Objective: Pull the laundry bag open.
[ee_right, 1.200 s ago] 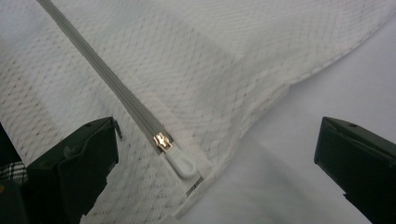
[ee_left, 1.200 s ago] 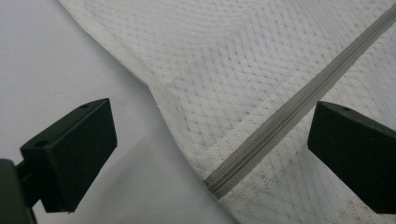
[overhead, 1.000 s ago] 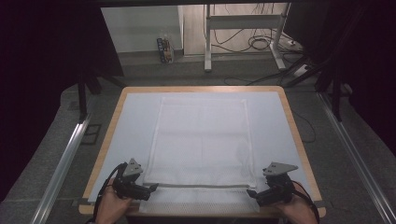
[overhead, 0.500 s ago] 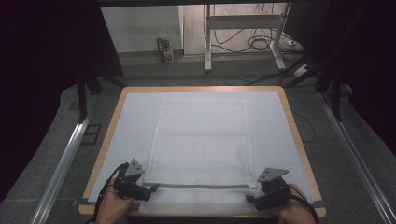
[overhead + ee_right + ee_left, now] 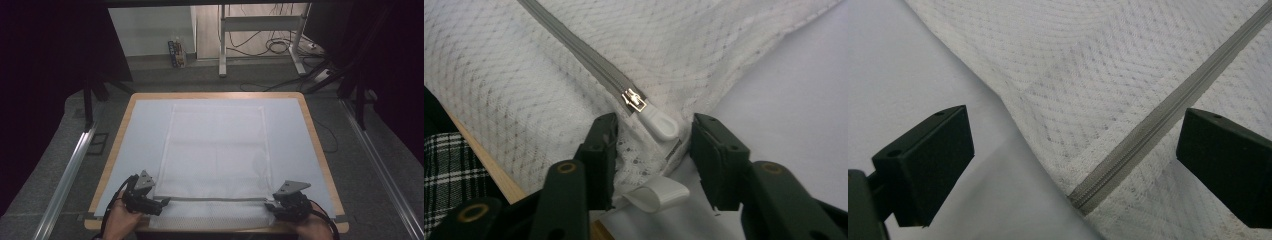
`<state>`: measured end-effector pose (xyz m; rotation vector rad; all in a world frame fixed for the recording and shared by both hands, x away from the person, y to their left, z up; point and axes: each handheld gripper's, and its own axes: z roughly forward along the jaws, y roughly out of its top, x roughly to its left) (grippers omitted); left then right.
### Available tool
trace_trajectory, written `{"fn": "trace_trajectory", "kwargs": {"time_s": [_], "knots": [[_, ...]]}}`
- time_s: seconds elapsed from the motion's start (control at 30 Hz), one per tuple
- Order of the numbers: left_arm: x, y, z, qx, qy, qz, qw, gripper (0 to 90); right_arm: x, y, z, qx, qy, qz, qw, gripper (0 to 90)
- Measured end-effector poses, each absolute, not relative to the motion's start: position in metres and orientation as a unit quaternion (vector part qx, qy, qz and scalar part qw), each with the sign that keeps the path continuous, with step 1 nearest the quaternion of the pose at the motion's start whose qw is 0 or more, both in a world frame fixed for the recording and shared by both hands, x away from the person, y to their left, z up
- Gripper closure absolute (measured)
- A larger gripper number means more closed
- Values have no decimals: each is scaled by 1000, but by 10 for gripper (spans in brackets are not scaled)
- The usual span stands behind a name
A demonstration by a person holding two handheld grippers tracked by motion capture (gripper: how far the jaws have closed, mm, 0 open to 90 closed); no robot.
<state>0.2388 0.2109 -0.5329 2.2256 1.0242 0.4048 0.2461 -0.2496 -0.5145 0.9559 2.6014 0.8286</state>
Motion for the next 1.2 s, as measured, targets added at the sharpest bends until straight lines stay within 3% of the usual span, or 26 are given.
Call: {"fn": "trace_trajectory", "kwargs": {"time_s": [0.03,0.07,0.23,0.77,0.93,1.07,1.1,1.17,1.2], "knots": [[239,211,-533,848,390,154,323,19,246,-250,-515,328,892,284,124,560],[239,211,-533,848,390,154,323,19,245,-249,-514,323,893,287,124,638],[239,210,-533,850,389,155,321,20,244,-249,-514,317,895,292,116,786],[241,195,-522,838,387,126,363,26,243,-254,-503,285,892,325,133,805],[241,186,-525,855,369,132,338,26,243,-253,-504,285,895,318,131,804],[241,188,-527,857,371,133,333,30,245,-251,-511,283,908,282,124,764],[241,190,-527,855,374,133,335,33,244,-251,-511,286,907,281,128,668],[241,191,-527,853,376,134,335,33,244,-251,-511,291,906,279,132,617],[241,192,-527,853,378,134,335,34,246,-253,-511,304,902,274,139,504]]}}
